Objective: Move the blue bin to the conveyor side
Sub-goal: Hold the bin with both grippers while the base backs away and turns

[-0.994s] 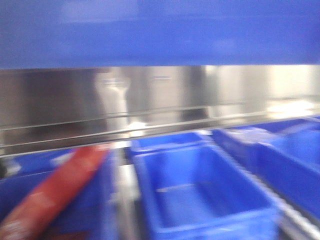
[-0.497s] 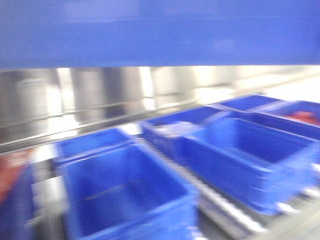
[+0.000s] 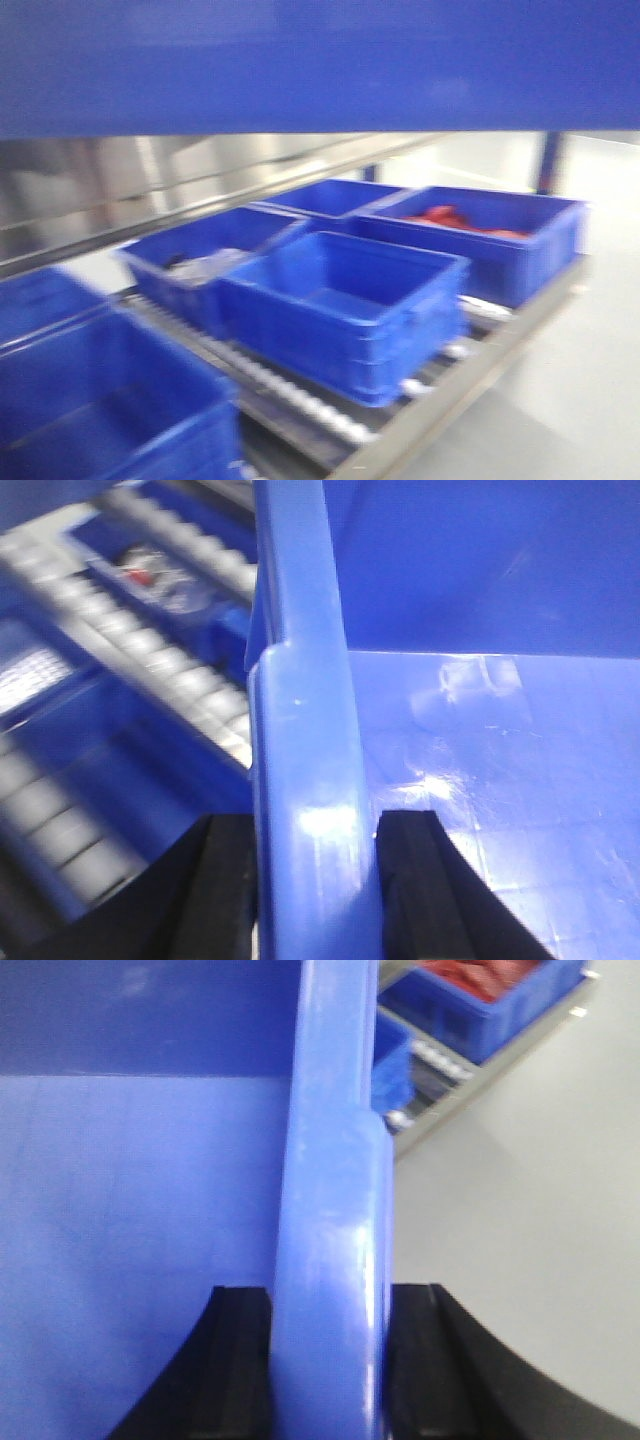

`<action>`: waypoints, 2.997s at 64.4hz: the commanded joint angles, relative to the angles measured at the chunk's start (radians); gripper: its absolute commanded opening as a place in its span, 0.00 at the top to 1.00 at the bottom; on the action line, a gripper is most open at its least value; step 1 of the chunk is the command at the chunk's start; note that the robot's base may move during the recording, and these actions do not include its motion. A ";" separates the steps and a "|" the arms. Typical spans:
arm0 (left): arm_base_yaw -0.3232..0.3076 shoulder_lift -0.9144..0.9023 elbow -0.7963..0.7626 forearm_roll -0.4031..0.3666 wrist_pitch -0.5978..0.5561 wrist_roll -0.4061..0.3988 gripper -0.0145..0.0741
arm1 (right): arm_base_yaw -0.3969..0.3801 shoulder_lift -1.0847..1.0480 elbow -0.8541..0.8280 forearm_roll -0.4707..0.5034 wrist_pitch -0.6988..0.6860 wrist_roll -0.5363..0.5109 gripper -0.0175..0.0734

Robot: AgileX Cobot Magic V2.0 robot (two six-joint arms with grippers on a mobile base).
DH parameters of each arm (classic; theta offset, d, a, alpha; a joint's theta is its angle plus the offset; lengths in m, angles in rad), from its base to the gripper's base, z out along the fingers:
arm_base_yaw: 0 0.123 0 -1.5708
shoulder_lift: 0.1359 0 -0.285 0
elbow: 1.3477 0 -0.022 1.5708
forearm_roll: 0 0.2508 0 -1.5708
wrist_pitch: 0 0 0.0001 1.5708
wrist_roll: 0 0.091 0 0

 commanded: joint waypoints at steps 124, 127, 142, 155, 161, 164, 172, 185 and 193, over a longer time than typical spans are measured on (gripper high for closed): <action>-0.001 -0.020 -0.014 0.030 -0.150 0.007 0.86 | -0.007 -0.023 -0.013 -0.074 -0.075 -0.011 0.90; -0.001 -0.020 -0.014 0.030 -0.150 0.007 0.86 | -0.007 -0.023 -0.013 -0.074 -0.075 -0.011 0.90; -0.001 -0.020 -0.014 0.030 -0.156 0.007 0.86 | -0.007 -0.023 -0.013 -0.074 -0.075 -0.011 0.90; -0.001 -0.020 -0.014 0.030 -0.168 0.007 0.86 | -0.007 -0.023 -0.013 -0.074 -0.075 -0.011 0.90; -0.001 -0.020 -0.014 0.030 -0.168 0.007 0.86 | -0.007 -0.023 -0.013 -0.074 -0.075 -0.011 0.90; -0.001 -0.020 -0.014 0.030 -0.168 0.007 0.86 | -0.007 -0.023 -0.013 -0.074 -0.075 -0.011 0.90; -0.001 -0.020 -0.014 0.030 -0.168 0.007 0.86 | -0.007 -0.023 -0.013 -0.074 -0.075 -0.011 0.90; -0.001 -0.020 -0.014 0.030 -0.168 0.007 0.86 | -0.007 -0.023 -0.013 -0.074 -0.075 -0.011 0.90; -0.001 -0.020 -0.014 0.030 -0.168 0.007 0.86 | -0.007 -0.023 -0.013 -0.074 -0.075 -0.011 0.90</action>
